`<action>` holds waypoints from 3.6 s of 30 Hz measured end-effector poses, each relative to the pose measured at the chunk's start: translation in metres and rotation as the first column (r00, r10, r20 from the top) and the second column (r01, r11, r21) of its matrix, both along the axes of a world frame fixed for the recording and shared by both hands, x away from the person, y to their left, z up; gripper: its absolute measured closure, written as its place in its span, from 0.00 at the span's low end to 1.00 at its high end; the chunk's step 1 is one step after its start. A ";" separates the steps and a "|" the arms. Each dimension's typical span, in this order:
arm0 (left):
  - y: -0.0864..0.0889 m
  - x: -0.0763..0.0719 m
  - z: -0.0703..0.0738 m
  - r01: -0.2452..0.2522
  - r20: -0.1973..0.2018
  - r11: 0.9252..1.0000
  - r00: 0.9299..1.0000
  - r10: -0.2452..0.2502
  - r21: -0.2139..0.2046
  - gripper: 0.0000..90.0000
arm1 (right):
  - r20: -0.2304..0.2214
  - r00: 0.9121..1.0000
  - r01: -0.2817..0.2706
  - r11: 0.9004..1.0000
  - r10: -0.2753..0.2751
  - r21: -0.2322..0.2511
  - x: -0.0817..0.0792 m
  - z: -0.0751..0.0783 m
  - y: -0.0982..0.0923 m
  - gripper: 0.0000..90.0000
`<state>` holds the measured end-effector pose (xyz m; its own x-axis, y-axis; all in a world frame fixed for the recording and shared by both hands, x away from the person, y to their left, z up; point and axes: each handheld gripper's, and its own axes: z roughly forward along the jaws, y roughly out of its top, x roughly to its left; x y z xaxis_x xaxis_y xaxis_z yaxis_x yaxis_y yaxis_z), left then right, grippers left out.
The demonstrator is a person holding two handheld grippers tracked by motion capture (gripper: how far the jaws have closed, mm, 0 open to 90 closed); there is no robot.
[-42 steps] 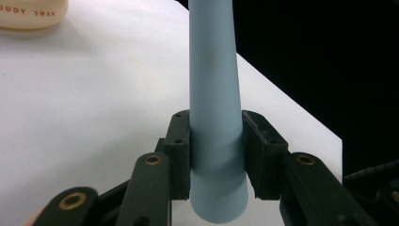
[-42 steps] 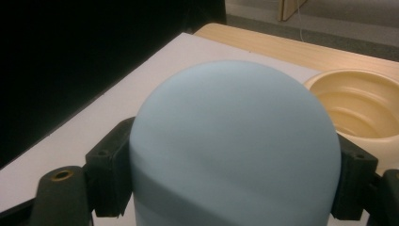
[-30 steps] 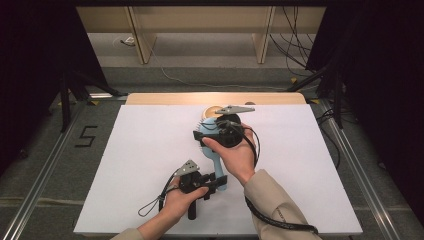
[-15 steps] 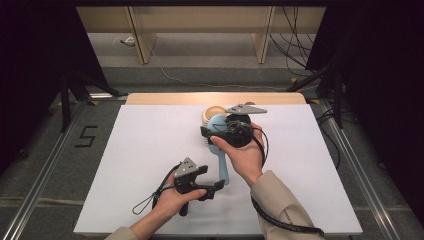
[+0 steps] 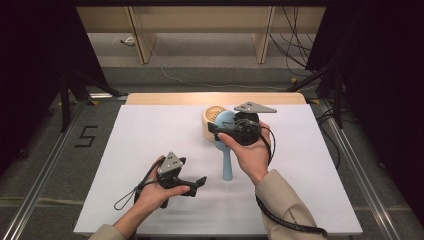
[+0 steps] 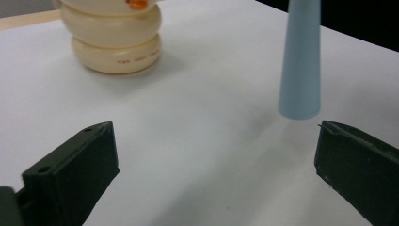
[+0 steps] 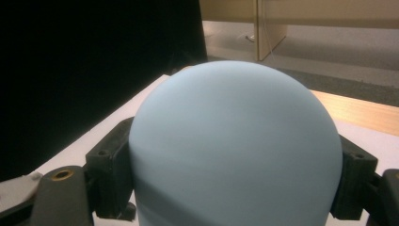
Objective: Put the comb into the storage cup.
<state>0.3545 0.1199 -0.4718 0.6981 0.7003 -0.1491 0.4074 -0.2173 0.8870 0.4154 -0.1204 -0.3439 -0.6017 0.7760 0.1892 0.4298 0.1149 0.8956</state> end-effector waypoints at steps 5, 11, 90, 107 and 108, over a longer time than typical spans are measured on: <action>0.017 -0.002 -0.002 -0.024 0.051 0.999 0.998 0.022 0.039 0.00 | 0.006 1.000 0.011 1.000 -0.011 0.005 0.001 0.000 -0.003 0.24; 0.035 -0.002 0.002 -0.061 0.102 0.998 0.993 0.058 0.035 0.00 | 0.012 1.000 0.022 1.000 -0.022 0.005 0.002 0.000 -0.007 0.24; 0.073 -0.007 -0.003 -0.176 0.133 0.984 0.976 0.170 0.033 0.05 | 0.176 0.982 0.066 0.997 -0.074 0.051 0.030 0.017 -0.024 0.24; 0.072 -0.007 -0.003 -0.180 0.128 0.983 0.976 0.175 0.027 0.05 | 0.215 0.973 0.071 0.995 -0.086 0.077 0.039 0.027 -0.021 0.24; 0.073 -0.007 -0.003 -0.180 0.128 0.983 0.976 0.175 0.027 0.05 | 0.219 0.972 0.068 0.994 -0.084 0.080 0.039 0.027 -0.020 0.24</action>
